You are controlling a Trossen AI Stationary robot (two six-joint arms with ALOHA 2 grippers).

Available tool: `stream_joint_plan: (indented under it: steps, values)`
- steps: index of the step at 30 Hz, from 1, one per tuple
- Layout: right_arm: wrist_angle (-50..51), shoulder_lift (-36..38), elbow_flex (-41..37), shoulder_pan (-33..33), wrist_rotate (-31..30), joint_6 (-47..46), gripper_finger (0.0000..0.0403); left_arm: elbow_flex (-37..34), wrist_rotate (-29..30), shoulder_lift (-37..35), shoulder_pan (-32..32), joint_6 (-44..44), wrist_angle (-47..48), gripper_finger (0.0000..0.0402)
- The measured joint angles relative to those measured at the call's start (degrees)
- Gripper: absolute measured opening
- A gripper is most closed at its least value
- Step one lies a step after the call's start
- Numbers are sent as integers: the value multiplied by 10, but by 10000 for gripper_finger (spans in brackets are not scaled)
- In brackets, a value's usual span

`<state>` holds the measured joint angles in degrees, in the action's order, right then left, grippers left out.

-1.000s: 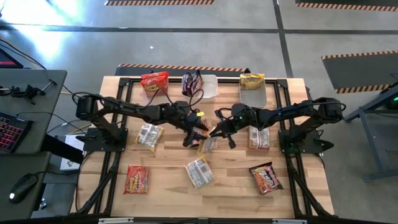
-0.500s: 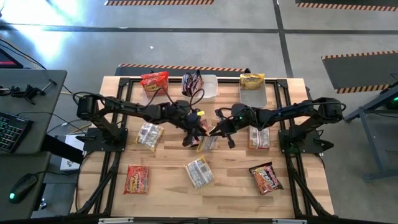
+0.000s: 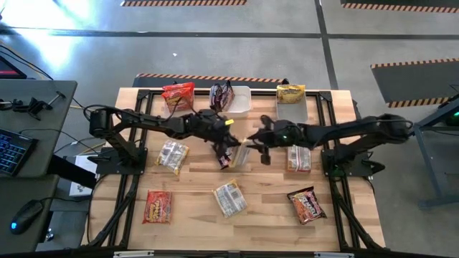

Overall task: Sort Maruchan noodles
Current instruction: Put the yellow noodle pack into the gray bin

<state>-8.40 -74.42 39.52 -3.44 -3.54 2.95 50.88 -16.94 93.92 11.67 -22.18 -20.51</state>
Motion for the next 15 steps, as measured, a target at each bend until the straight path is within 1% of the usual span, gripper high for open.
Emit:
stream_joint_plan:
  steps: [4,6,8,10,12,15]
  values:
    - [83,56,0,28,-123,-133,189,-30,76,0,8,-85,-98,0]
    - [105,72,0,36,-158,-198,209,-42,113,0,9,-118,-146,0]
    - [113,76,0,43,-176,-251,225,-49,152,0,8,-137,-186,0]
    - [111,76,0,47,-178,-285,237,-52,190,0,4,-147,-208,0]
    - [110,72,4,47,-181,-310,247,-52,217,1,0,-147,-224,0]
    - [112,57,23,45,-217,-319,259,-52,248,1,-5,-151,-254,0]
